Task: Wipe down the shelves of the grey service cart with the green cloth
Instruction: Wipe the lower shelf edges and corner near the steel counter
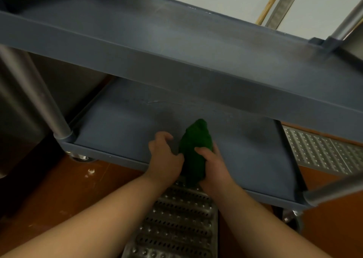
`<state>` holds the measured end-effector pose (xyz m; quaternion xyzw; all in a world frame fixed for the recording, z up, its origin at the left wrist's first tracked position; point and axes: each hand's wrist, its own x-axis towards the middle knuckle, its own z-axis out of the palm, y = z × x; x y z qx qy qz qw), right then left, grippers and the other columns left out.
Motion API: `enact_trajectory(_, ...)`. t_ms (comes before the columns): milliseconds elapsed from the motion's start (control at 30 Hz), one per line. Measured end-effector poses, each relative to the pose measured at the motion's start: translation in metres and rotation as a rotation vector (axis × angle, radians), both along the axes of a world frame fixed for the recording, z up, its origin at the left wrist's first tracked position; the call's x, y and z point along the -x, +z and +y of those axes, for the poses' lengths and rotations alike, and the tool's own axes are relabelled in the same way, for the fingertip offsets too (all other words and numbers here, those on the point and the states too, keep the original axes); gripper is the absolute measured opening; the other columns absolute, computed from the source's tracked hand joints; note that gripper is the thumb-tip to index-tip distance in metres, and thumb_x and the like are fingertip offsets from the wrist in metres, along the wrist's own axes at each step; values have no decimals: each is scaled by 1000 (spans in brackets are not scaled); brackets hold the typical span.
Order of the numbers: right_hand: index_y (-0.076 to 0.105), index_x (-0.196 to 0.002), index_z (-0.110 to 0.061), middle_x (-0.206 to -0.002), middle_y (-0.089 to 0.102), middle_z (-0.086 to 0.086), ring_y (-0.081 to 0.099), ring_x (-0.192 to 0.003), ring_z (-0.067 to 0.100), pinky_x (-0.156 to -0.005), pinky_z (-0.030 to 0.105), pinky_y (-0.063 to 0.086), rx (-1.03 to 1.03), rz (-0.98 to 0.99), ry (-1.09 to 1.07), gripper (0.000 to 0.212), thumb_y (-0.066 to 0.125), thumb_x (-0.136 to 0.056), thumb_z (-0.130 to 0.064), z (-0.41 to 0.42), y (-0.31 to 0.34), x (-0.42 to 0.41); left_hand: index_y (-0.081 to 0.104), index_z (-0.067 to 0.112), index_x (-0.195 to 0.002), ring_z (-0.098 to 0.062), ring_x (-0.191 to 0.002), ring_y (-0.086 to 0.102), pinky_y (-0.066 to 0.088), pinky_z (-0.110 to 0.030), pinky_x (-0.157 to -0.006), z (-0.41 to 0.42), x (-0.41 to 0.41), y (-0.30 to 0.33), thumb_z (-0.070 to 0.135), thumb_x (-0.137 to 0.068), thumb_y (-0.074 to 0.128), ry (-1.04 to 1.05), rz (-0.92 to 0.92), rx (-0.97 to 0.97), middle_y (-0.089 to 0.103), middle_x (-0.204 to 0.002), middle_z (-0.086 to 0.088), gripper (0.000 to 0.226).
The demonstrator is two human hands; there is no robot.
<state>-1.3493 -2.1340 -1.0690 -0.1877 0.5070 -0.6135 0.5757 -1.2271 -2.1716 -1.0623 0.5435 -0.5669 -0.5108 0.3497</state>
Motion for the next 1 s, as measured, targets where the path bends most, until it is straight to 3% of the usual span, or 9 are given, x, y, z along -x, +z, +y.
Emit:
enact_trajectory(67,48,-142,-35,-131,63,11,66,-111,32,-87,51,57,38,42,-34,53,57,-96,-10,-3,3,-4,48,19,-117,-7,-95,56,45,-9,-76,4,1,3,26,-96,56,-134,45,5,48,-122,-3,24)
enact_trajectory(133,47,-144,-38,-133,62,3,68,-108,15,-84,35,58,81,28,34,45,49,-102,-22,-2,8,-8,43,19,-125,-8,-101,62,52,-19,-82,9,2,6,42,-94,55,-223,261,-201,59,-118,1,40)
enact_trajectory(200,46,-144,-38,-137,58,-4,62,-112,1,-94,25,53,95,134,86,43,46,-103,-24,-2,6,-8,39,18,-125,-11,-101,65,55,-26,-83,8,2,2,36,-88,67,-165,355,-246,61,-117,-1,50)
enact_trajectory(267,48,-140,-42,-148,50,-2,53,-130,13,-111,41,43,135,104,43,46,49,-100,-17,-3,1,-7,44,18,-121,-17,-98,67,57,-33,-83,4,-2,-4,18,-87,71,-34,408,-250,62,-117,-7,44)
enact_trajectory(333,43,-143,-44,-152,42,-4,48,-136,24,-110,52,42,149,44,-23,57,55,-98,-11,-2,-5,-4,50,17,-118,-23,-96,69,58,-39,-79,1,-6,-3,12,-88,68,24,512,-326,65,-114,-11,35)
enact_trajectory(467,55,-139,-16,-140,58,14,58,-126,32,-108,51,43,-81,-209,151,61,57,-87,-48,6,2,-1,57,14,-120,-31,-97,70,57,-49,-83,-1,0,2,20,-88,67,-22,638,-484,69,-111,-16,35)
enact_trajectory(633,73,-116,-7,-126,66,21,61,-120,36,-106,48,44,-88,-325,168,48,65,-82,-39,13,8,-4,70,9,-106,-28,-92,72,57,-41,-82,0,10,3,18,-92,59,-192,484,-419,74,-100,-15,19)
enact_trajectory(800,56,-135,-6,-128,65,22,63,-117,38,-97,49,51,-74,-260,139,51,64,-86,-17,8,5,-3,65,9,-106,-26,-85,70,58,-39,-73,-23,16,-14,29,-87,68,-85,147,-289,71,-96,-11,27)
enact_trajectory(1000,59,-131,-9,-121,68,22,65,-112,39,-89,47,55,-87,-172,-95,39,53,-93,-7,-13,-13,24,59,14,-117,-20,-91,65,56,-39,-84,-29,42,-24,34,-87,64,-42,143,-183,66,-106,-7,36)
